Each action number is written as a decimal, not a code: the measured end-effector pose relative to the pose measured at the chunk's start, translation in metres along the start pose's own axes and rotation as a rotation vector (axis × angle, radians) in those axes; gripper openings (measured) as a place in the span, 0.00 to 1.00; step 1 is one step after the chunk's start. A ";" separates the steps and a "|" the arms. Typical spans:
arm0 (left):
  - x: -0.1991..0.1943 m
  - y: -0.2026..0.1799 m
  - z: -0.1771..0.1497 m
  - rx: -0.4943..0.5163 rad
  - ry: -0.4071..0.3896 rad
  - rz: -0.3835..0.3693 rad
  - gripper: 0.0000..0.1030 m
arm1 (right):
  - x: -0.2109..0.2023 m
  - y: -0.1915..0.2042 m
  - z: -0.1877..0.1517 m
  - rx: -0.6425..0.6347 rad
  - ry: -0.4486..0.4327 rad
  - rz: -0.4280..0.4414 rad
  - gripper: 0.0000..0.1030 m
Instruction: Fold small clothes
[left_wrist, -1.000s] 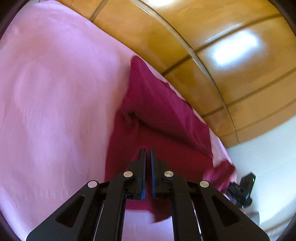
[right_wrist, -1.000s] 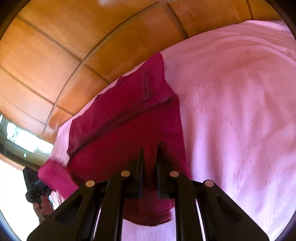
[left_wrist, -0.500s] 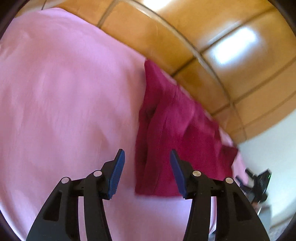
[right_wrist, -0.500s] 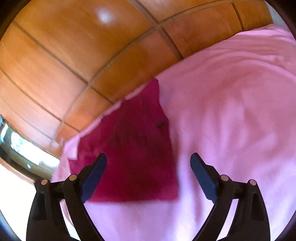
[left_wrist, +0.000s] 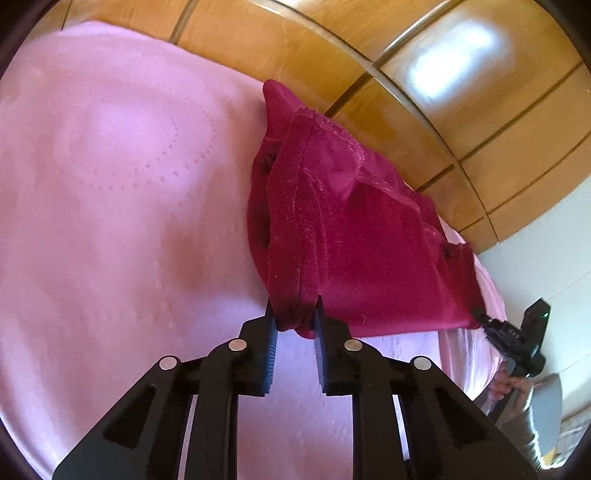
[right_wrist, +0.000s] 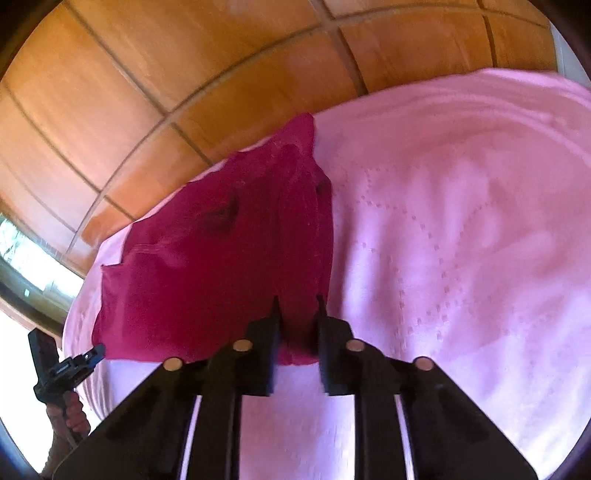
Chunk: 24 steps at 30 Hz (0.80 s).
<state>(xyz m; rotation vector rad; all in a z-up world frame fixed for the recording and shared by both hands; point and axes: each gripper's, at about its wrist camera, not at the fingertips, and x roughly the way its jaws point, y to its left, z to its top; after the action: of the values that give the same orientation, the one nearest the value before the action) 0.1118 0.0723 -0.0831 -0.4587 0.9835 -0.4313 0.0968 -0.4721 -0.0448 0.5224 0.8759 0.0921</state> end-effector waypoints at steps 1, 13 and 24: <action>-0.001 -0.003 -0.001 0.008 -0.001 0.001 0.15 | -0.007 0.000 -0.004 -0.005 0.002 0.007 0.11; -0.059 -0.001 -0.083 -0.020 0.060 -0.007 0.14 | -0.050 -0.002 -0.080 -0.040 0.165 -0.001 0.11; -0.058 -0.004 -0.040 0.007 -0.048 0.058 0.41 | -0.045 0.011 -0.028 -0.125 0.014 -0.071 0.57</action>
<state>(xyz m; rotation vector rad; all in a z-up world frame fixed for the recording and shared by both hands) 0.0483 0.0932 -0.0602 -0.4318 0.9464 -0.3697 0.0481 -0.4638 -0.0226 0.3742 0.8958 0.0853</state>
